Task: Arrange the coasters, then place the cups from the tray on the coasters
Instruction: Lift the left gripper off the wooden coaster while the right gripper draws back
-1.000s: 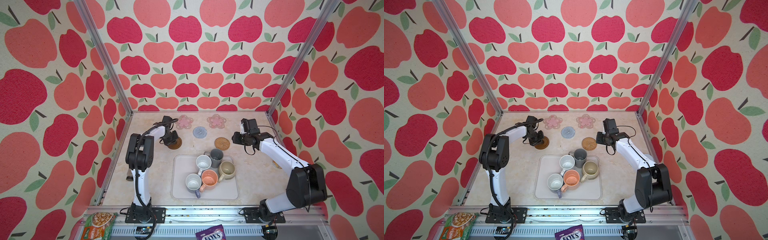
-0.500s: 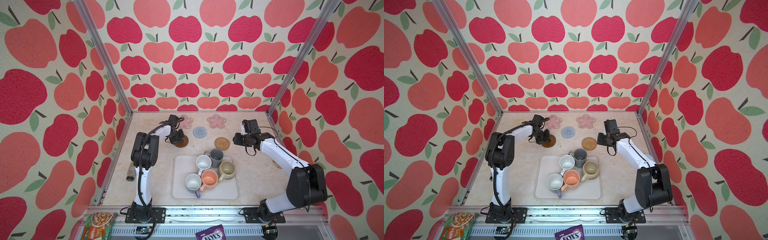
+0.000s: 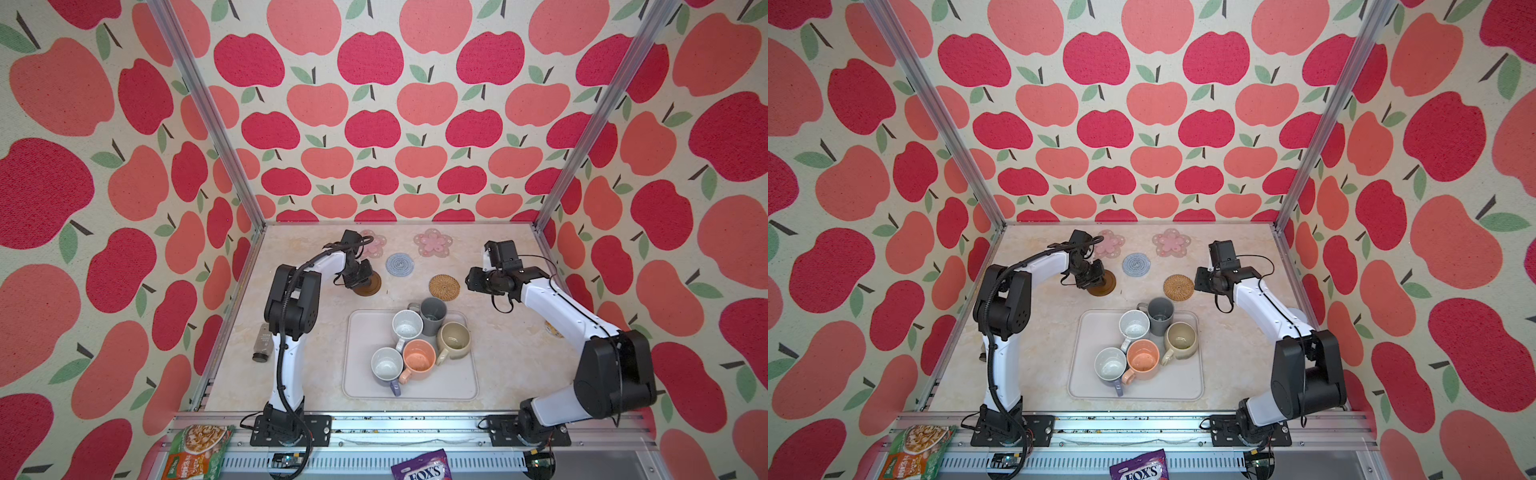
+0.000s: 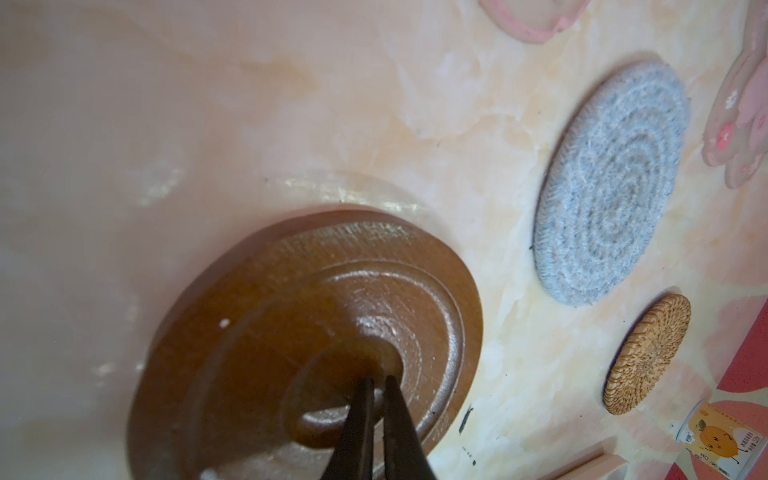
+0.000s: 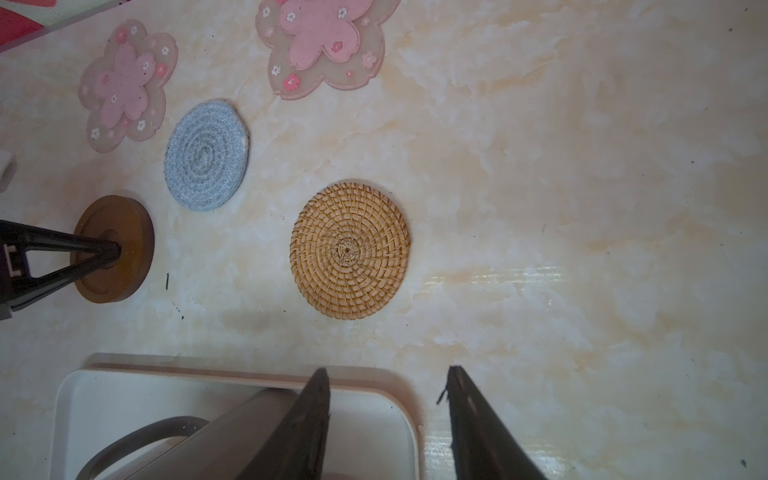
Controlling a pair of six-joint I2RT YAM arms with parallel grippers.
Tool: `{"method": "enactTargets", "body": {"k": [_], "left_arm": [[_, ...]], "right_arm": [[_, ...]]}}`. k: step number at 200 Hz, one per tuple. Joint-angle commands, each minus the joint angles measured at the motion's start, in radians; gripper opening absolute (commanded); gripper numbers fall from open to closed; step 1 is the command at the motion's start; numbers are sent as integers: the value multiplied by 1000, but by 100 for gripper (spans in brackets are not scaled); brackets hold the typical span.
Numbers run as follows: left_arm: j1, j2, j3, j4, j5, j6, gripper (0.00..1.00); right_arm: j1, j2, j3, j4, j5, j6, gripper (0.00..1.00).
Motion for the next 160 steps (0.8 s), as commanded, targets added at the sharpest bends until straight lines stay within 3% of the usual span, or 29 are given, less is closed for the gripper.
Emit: {"method": "enactTargets", "body": {"k": [1,10,31,110,160], "left_arm": [[-4,-16,10,-82,-52,18,22],[-4,-34,23,-83,-56,25,29],[-5,-82,60,-113,-80,52,33],[-8,-288,-40,-148,-226,171,35],[-10,-403,-206,-100,-232,168,36]], "right_arm": [[-6,-45,-25,-27,1,-15,52],[-6,-54,-32,-24,5,-15,53],[-6,-66,-39,-27,14,-16,54],[-7,-108,-32,-78,-6,-23,62],[-6,-176,-49,-134,9,-36,61]]}}
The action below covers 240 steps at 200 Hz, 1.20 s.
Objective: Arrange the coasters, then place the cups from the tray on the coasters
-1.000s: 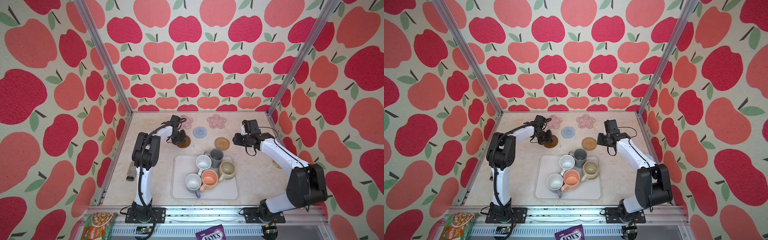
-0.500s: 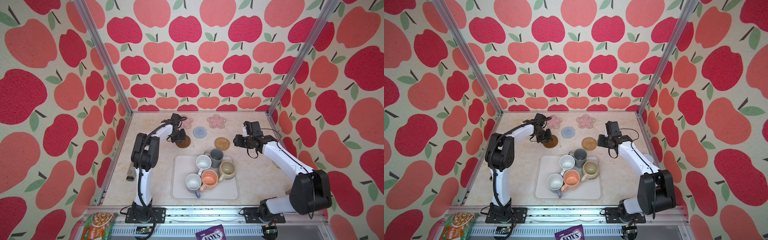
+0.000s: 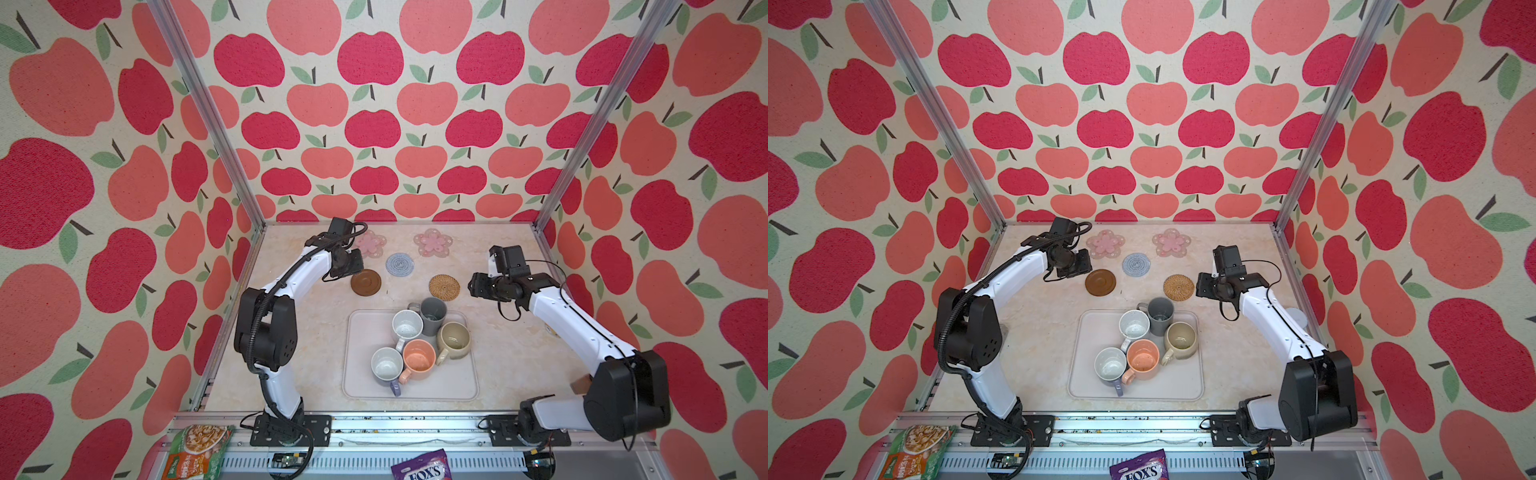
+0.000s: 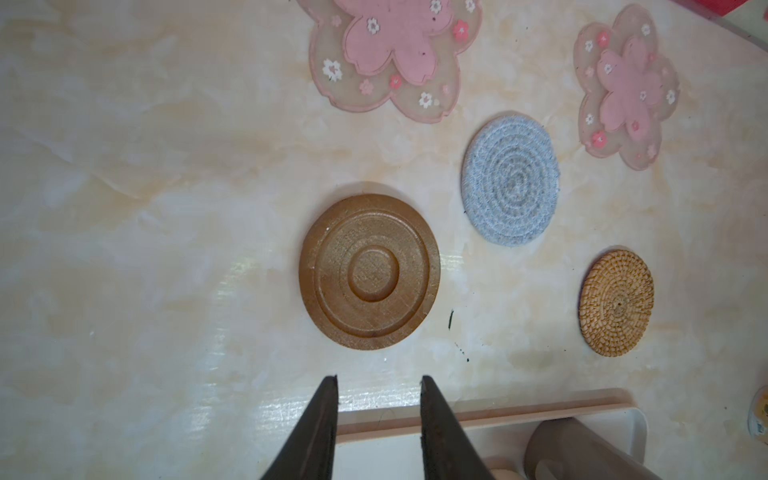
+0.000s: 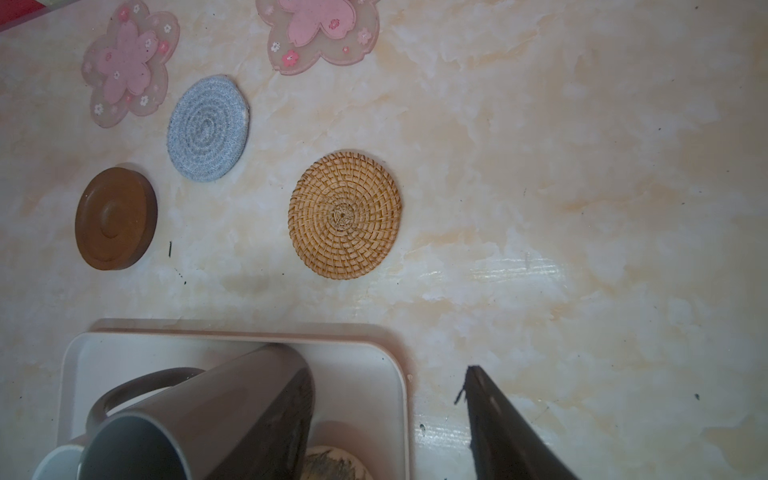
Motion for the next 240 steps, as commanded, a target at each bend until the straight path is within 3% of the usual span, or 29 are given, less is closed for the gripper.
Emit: {"method": "enactTargets", "body": {"k": [1,58,88,113,153,189,240], "left_arm": [[-4,-56,-79,-2,-29,21,36],[-4,-151,-166,-34,-48,37,36],[-16,-190,-193,-21,3,47,36],[-62,-216,-206,-13,55,111,35],[-140,-253,-217,-37,34,189,35],[-178,-330,-268,-90,-2,109,35],[-211,-513,-306,-291,-111,-40,37]], "right_arm": [[-5,-61,-10,-51,7,-21,61],[-4,-153,-83,-106,-1,-3,61],[1,-199,-117,-130,-11,-5,61],[1,-234,-145,-135,4,-12,62],[1,-243,-175,-117,9,-14,62],[0,-250,-196,-110,34,-14,62],[-1,-235,-188,-33,71,-3,64]]}}
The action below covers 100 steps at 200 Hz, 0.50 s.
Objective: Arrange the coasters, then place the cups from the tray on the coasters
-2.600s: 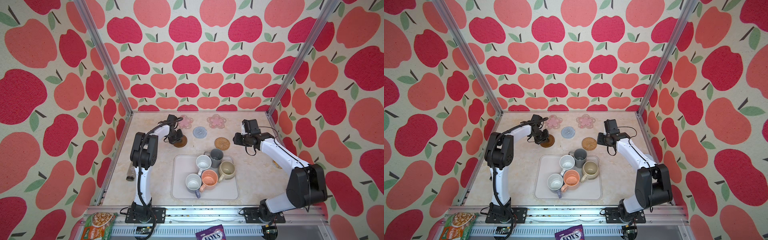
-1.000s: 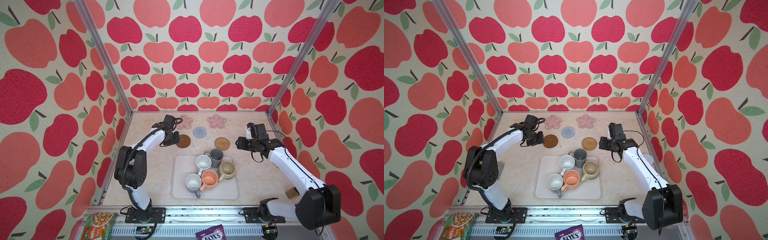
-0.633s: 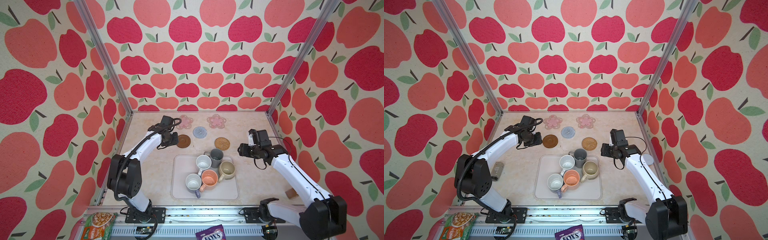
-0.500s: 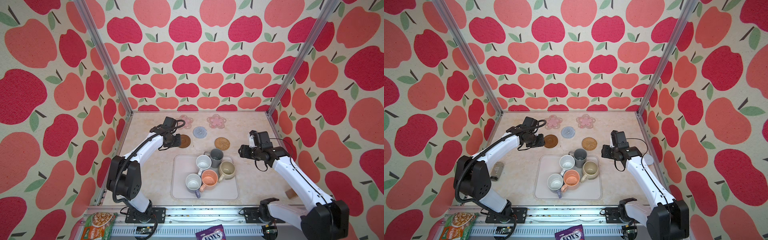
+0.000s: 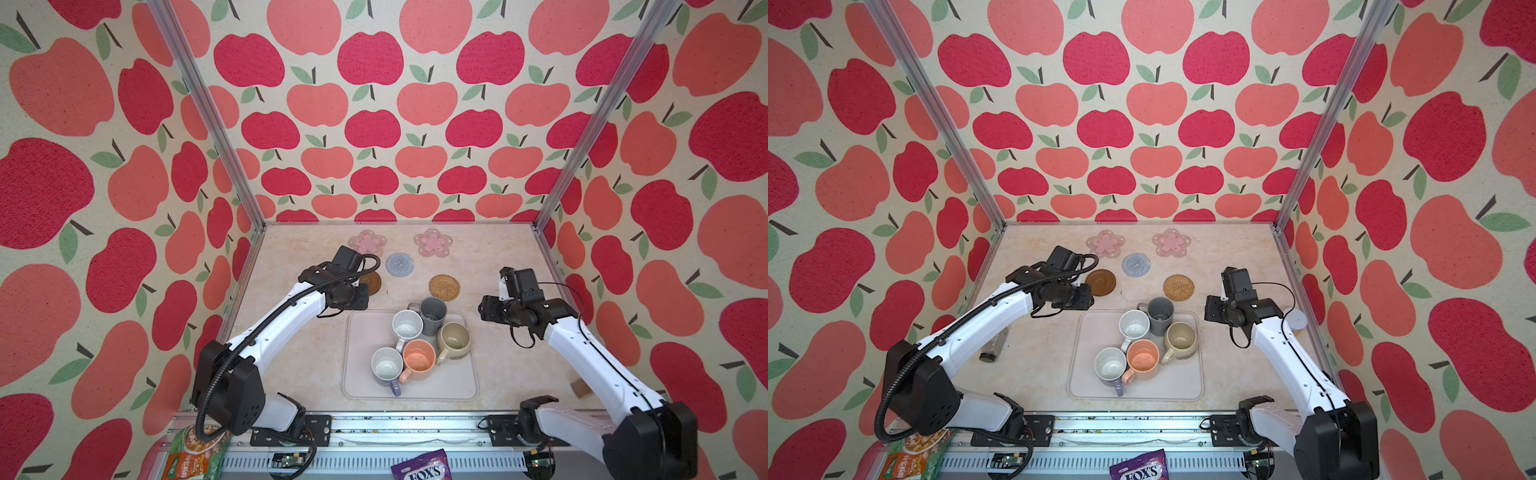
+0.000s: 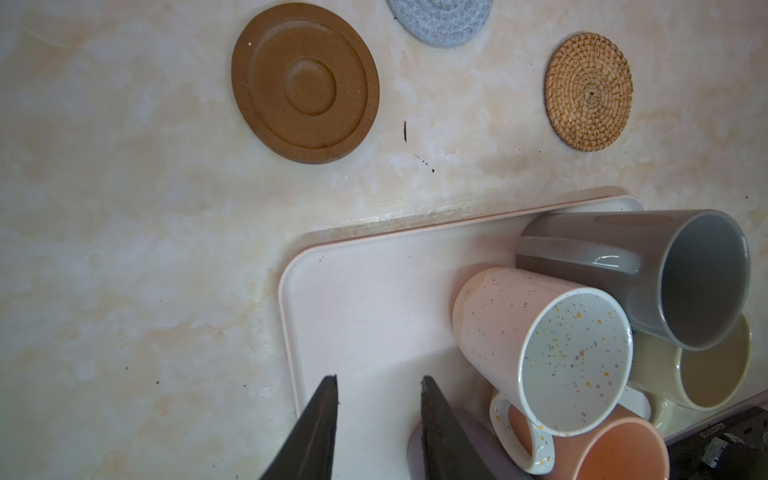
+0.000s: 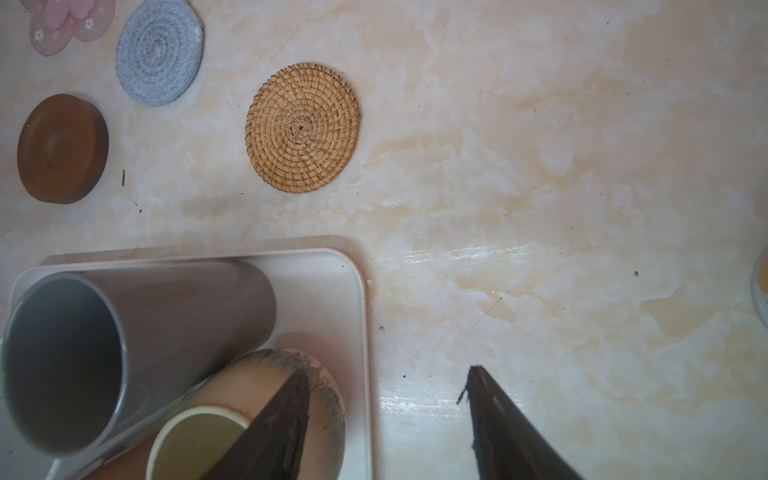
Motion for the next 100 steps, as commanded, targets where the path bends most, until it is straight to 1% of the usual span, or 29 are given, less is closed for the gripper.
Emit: {"method": "enactTargets", "body": {"k": [1,20,48,69,100], "left_arm": [[-9,-97,-26,-149,-69,-99,37],[-19,-173,-65,-189,-61,-153,37],[-36,-269,-168,-172,-53,-230,37],[-39,-297,-224,-137,-35,-277,37],[-39,-272,-242,-67,3,-275,37]], "right_arm": [[-1,3,7,51,31,0,64],[-1,34,32,68,15,-6,64],[-1,73,55,83,-11,3,64],[-1,78,57,104,-44,10,64],[3,68,52,106,-61,18,64]]}}
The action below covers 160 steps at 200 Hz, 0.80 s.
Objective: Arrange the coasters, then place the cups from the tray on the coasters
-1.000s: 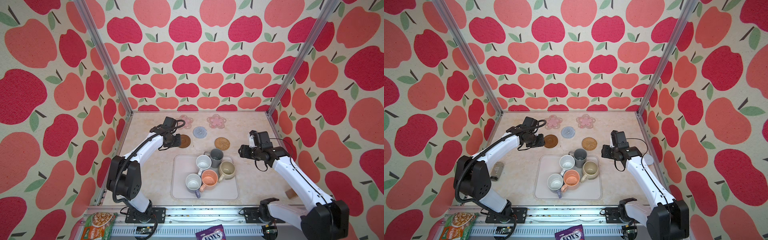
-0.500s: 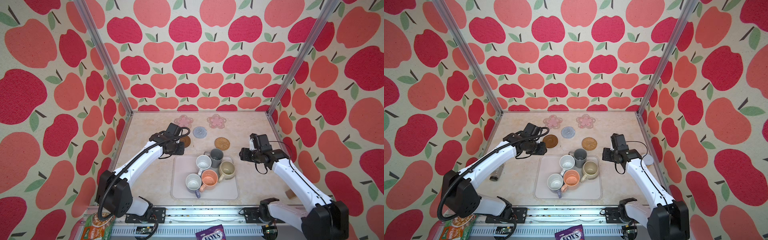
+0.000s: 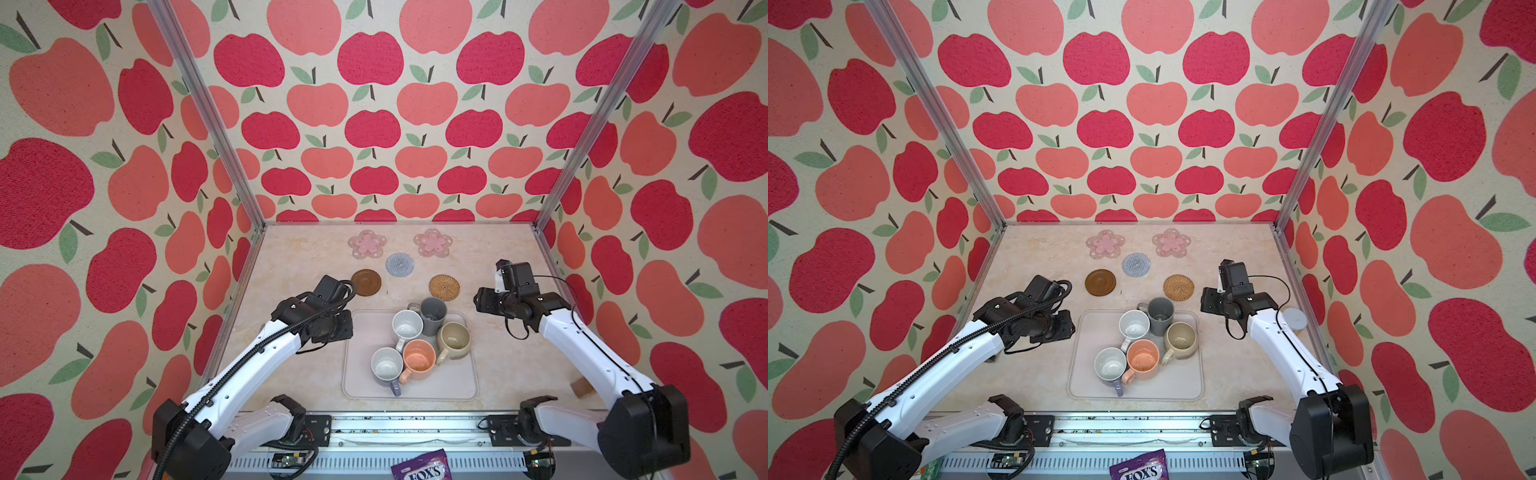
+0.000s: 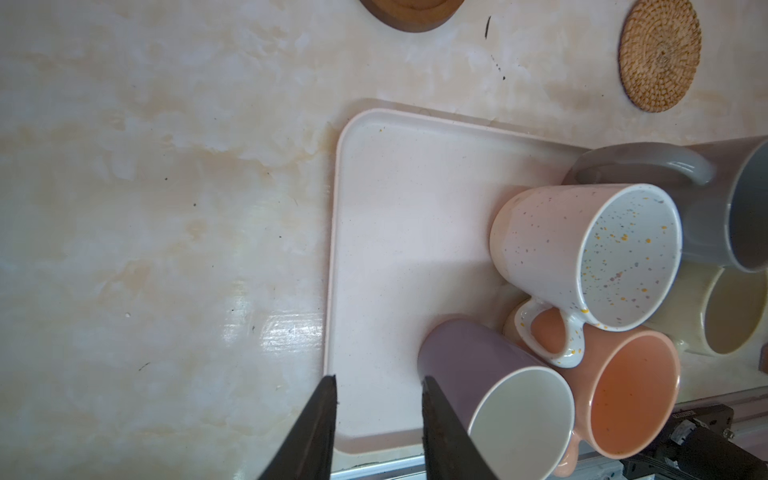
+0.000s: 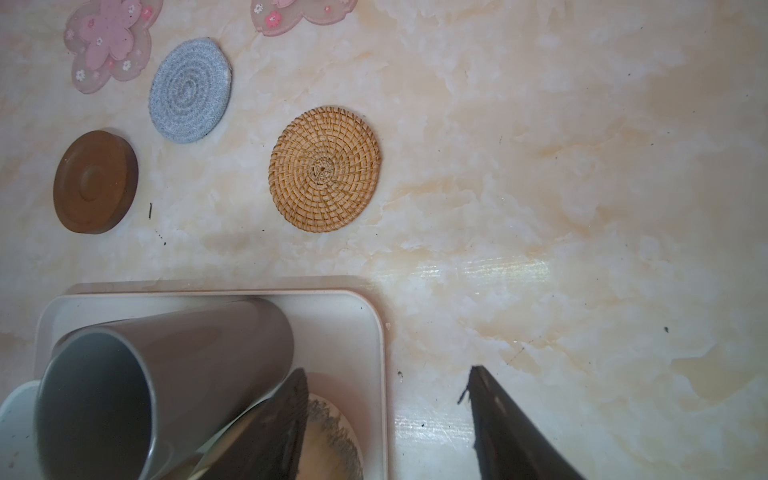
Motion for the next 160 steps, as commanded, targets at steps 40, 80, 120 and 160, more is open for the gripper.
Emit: {"method": "enactTargets", "body": {"k": [40,80,120,160], "left_arm": [[-6,120,61,52,38,31,37],[-4,162,118,62,32,80,37],[1,200,97,93,31,77,37],[10,224,106,93,17,80,37]], "right_arm": [[9,-53,-13,2,-38,20,64],[10,-68,-5,-41,-37,12,64],[43,-133,5,-152,11,34,62],[126,-239,42,-357,72,78,60]]}}
